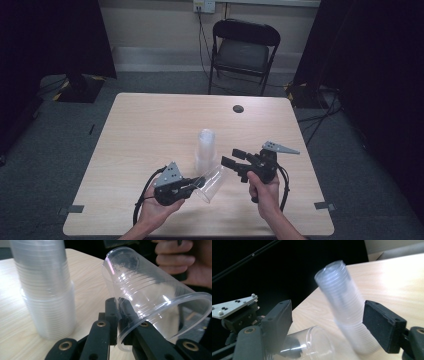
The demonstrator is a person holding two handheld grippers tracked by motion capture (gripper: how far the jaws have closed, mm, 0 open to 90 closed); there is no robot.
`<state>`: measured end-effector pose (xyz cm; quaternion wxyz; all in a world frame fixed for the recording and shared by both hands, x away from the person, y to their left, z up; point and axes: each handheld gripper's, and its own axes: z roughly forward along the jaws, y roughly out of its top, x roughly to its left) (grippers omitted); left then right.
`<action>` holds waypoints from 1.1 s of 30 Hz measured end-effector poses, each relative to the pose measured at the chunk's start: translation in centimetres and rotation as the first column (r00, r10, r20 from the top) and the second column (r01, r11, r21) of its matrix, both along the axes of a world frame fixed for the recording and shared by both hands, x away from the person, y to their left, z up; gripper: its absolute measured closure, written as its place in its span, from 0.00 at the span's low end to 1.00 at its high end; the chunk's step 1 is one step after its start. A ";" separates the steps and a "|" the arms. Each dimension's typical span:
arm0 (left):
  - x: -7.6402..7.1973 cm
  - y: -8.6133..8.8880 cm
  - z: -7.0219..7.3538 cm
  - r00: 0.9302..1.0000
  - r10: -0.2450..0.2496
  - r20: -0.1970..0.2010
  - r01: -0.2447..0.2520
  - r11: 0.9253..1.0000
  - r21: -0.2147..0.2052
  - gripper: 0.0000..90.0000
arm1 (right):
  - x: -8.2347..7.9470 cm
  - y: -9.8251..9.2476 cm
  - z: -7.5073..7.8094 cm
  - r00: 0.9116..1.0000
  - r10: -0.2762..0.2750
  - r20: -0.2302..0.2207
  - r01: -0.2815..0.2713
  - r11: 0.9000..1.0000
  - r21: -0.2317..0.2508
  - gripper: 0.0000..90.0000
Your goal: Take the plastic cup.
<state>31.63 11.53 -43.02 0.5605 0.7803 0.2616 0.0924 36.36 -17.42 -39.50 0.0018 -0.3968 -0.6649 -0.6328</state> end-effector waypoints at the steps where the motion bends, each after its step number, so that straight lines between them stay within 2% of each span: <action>1: 0.0 0.0 0.0 1.000 0.002 -0.006 -0.002 1.000 0.006 0.97 | 0.1 -0.3 0.3 1.000 -0.005 0.013 0.005 1.000 -0.003 0.26; 4: 0.1 0.0 0.0 1.000 -0.002 -0.027 0.003 1.000 0.021 0.97 | 0.0 -0.8 0.6 0.999 -0.012 0.031 0.012 1.000 -0.021 0.26; 6: 0.3 0.0 0.0 0.998 -0.002 -0.060 0.004 0.999 0.035 0.97 | -0.2 -0.9 0.5 0.999 -0.005 0.041 0.007 0.999 -0.042 0.26; 8: 0.6 0.0 0.0 0.994 -0.015 -0.106 0.022 0.998 0.064 0.97 | -0.5 -1.0 0.2 0.999 0.002 0.052 0.003 0.996 -0.084 0.26; 12: 1.3 0.1 -0.5 0.987 -0.026 -0.161 0.044 0.993 0.114 0.98 | -0.8 -0.9 -0.7 0.998 0.027 0.050 -0.019 0.989 -0.145 0.26; 15: 1.5 0.1 -0.7 0.980 -0.039 -0.197 0.065 0.990 0.124 0.98 | -1.0 -0.7 -1.1 0.997 0.064 0.053 -0.053 0.980 -0.192 0.26; 18: 1.6 0.1 -0.8 0.973 -0.052 -0.224 0.083 0.988 0.132 0.98 | -1.4 -0.2 -1.3 0.991 0.104 0.079 -0.081 0.965 -0.250 0.26; 20: 1.6 0.0 -0.8 0.973 -0.050 -0.226 0.085 0.986 0.147 0.98 | -1.7 0.1 -1.4 0.988 0.128 0.084 -0.099 0.953 -0.288 0.27; 22: 1.6 -0.1 -0.9 0.969 -0.062 -0.239 0.103 0.981 0.162 0.98 | -2.0 0.5 -1.6 0.984 0.155 0.086 -0.121 0.943 -0.310 0.27; 23: 1.6 -0.1 -0.8 0.969 -0.061 -0.238 0.103 0.980 0.171 0.98 | -2.1 0.5 -1.6 0.983 0.162 0.087 -0.126 0.939 -0.319 0.26; 25: 1.7 -0.1 -0.8 0.965 -0.069 -0.254 0.115 0.978 0.172 0.98 | -2.2 0.7 -1.7 0.979 0.179 0.094 -0.138 0.932 -0.335 0.26; 27: 1.7 -0.1 -0.7 0.964 -0.067 -0.255 0.114 0.979 0.171 0.98 | -2.4 0.8 -1.8 0.975 0.195 0.105 -0.145 0.920 -0.365 0.24; 30: 1.9 0.0 -0.7 0.960 -0.079 -0.269 0.128 0.977 0.173 0.98 | -2.9 1.1 -1.8 0.964 0.232 0.130 -0.160 0.897 -0.413 0.22; 31: 2.0 0.0 -0.7 0.956 -0.081 -0.280 0.133 0.976 0.173 0.98 | -3.1 1.2 -1.8 0.959 0.247 0.139 -0.167 0.888 -0.428 0.21; 33: 2.1 0.0 -0.8 0.956 -0.079 -0.284 0.134 0.974 0.182 0.98 | -3.4 1.4 -1.9 0.946 0.283 0.157 -0.184 0.869 -0.459 0.17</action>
